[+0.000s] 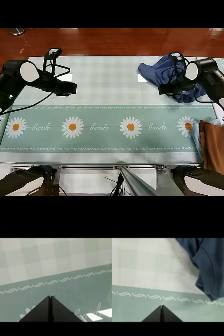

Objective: Fold the shirts.

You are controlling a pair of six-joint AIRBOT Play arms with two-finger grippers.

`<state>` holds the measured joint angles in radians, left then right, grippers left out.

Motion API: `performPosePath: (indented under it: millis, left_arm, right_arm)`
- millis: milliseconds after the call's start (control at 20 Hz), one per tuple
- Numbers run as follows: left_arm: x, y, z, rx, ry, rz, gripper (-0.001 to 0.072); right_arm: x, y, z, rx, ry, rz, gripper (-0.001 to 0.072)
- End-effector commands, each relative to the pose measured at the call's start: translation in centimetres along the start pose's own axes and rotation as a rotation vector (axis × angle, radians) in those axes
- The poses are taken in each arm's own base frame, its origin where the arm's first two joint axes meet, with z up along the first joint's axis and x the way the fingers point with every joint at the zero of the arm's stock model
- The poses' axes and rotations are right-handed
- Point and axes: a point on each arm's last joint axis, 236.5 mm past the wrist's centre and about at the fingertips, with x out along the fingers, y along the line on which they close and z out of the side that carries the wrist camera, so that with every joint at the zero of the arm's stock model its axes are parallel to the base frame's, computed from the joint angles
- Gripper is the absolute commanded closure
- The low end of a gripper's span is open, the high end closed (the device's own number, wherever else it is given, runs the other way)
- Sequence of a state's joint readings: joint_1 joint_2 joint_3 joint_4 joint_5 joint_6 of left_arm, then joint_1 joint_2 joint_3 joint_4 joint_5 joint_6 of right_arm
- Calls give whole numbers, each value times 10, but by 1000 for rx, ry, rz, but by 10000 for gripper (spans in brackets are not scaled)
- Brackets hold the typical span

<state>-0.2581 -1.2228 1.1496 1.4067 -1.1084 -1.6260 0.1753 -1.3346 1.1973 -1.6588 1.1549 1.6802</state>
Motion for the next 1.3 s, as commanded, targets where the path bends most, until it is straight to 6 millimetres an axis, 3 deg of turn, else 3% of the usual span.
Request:
performPosePath:
  millis: [0, 850, 1000, 1150, 1200, 1250]
  left_arm:
    - [0, 0, 0, 0, 1, 0, 685]
    - [0, 0, 7, 0, -28, -1, 685]
    - [-1, -1, 25, 0, -107, -5, 685]
    - [-5, -3, 53, 0, -226, -12, 685]
    - [-7, -3, 62, 0, -265, -14, 673]
    - [-9, -4, 72, 0, -308, -16, 531]
  right_arm:
    - [0, 0, 0, -1, 1, 0, 693]
    - [0, 2, 4, 2, -17, 6, 693]
    - [-2, 2, 29, -4, -125, 6, 694]
    - [-14, -9, 80, -69, -344, -52, 689]
    - [-21, -17, 99, -90, -429, -96, 504]
    - [-27, -22, 116, -74, -502, -108, 92]
